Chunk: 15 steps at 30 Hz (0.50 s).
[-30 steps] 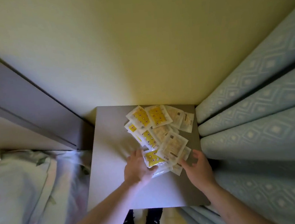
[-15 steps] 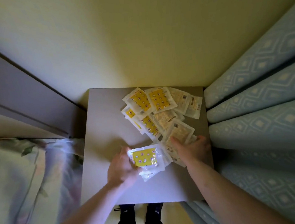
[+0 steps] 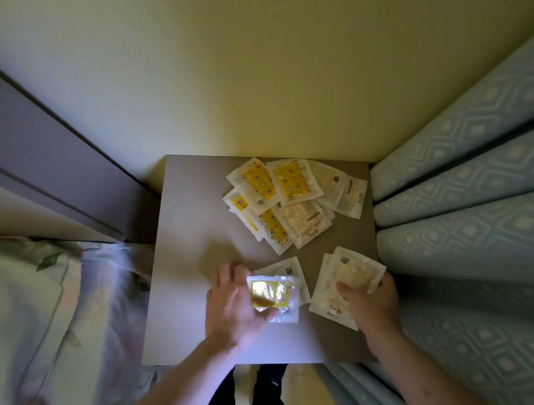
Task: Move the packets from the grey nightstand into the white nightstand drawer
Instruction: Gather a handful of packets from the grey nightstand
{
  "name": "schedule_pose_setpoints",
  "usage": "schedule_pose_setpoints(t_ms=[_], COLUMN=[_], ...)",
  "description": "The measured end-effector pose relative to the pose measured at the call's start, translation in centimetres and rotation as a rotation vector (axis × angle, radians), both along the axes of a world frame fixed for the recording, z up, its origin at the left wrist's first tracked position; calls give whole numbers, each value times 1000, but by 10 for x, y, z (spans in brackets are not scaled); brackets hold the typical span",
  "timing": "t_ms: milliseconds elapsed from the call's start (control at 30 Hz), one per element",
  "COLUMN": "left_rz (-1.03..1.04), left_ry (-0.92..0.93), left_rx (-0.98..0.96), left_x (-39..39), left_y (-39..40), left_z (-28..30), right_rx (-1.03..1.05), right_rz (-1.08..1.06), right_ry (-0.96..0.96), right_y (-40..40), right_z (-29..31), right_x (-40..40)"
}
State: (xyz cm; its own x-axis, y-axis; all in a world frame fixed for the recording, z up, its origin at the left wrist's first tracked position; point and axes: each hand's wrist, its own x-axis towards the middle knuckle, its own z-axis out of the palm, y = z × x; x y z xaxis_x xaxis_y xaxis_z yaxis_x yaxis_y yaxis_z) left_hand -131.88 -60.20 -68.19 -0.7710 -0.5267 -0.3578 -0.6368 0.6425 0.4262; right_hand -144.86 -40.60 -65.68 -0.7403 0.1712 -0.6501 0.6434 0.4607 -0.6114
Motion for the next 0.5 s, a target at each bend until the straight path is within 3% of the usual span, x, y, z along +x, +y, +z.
schedule_pose_setpoints(t_ms=[233, 500], left_rz=[-33, 39], left_ry=[13, -81], left_rx=[106, 124], left_x=[-17, -20], left_y=[16, 1], left_z=[-2, 0], right_rx=[-128, -138], right_rz=[49, 277], right_ry=[91, 151], right_y=[-8, -105], right_z=[28, 31], right_x=[-24, -100])
